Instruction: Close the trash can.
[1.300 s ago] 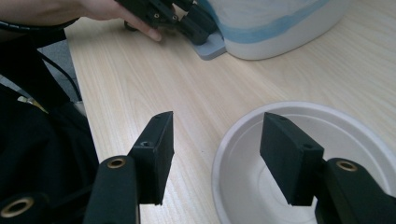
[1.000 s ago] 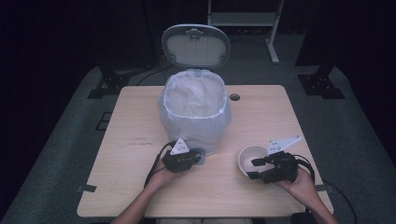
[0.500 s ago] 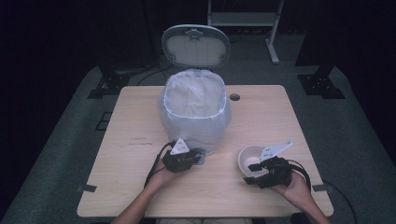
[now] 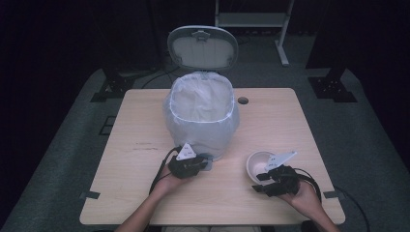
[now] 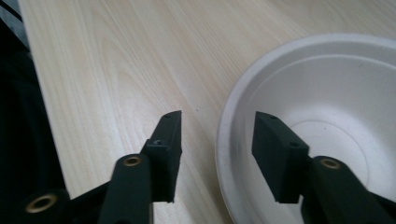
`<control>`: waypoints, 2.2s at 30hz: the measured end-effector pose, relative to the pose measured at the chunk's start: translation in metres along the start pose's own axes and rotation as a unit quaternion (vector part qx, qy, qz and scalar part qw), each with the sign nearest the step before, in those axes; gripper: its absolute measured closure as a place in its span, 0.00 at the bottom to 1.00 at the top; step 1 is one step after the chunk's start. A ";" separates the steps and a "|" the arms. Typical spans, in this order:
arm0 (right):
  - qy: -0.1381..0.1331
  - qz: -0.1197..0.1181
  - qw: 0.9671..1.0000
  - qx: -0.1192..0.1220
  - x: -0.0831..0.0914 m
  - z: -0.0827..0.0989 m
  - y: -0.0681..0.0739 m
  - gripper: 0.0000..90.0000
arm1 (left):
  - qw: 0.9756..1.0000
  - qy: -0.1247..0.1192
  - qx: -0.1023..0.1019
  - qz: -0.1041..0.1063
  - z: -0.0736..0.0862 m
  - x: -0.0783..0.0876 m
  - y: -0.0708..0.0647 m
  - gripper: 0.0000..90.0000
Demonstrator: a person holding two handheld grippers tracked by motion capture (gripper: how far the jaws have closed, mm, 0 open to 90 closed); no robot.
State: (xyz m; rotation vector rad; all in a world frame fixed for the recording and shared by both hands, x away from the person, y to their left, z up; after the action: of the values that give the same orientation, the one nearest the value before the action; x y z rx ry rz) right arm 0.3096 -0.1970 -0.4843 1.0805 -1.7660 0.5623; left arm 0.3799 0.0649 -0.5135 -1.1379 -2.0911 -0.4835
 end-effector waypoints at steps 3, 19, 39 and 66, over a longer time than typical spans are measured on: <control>0.009 0.011 1.000 0.002 -0.004 0.001 -0.001 0.66 | 1.000 0.001 0.000 0.000 0.000 0.000 0.000 0.79; -0.005 0.026 1.000 -0.002 0.004 -0.004 -0.003 0.83 | 1.000 0.001 0.000 0.000 0.000 0.000 0.000 0.79; -0.067 -0.023 0.994 -0.086 0.038 -0.015 -0.025 0.91 | 1.000 0.001 -0.001 0.000 0.000 0.000 0.000 0.79; -0.100 -0.051 0.989 -0.102 0.076 -0.035 -0.032 0.93 | 1.000 0.000 -0.001 0.000 0.000 0.000 0.000 0.79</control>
State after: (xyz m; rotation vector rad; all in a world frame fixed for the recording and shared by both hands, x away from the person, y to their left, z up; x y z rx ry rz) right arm 0.3428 -0.2181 -0.4037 1.1049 -1.8817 0.2113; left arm 0.3801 0.0651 -0.5134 -1.1386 -2.0922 -0.4860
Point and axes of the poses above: each handheld gripper's, and its own axes: x roughly backward along the jaws, z roughly out of its underside, y roughly to its left, the point moved 6 cm from there along -x, roughly forward along the jaws, and after that the axes turned 12 degrees about y, right-handed, at the moved point
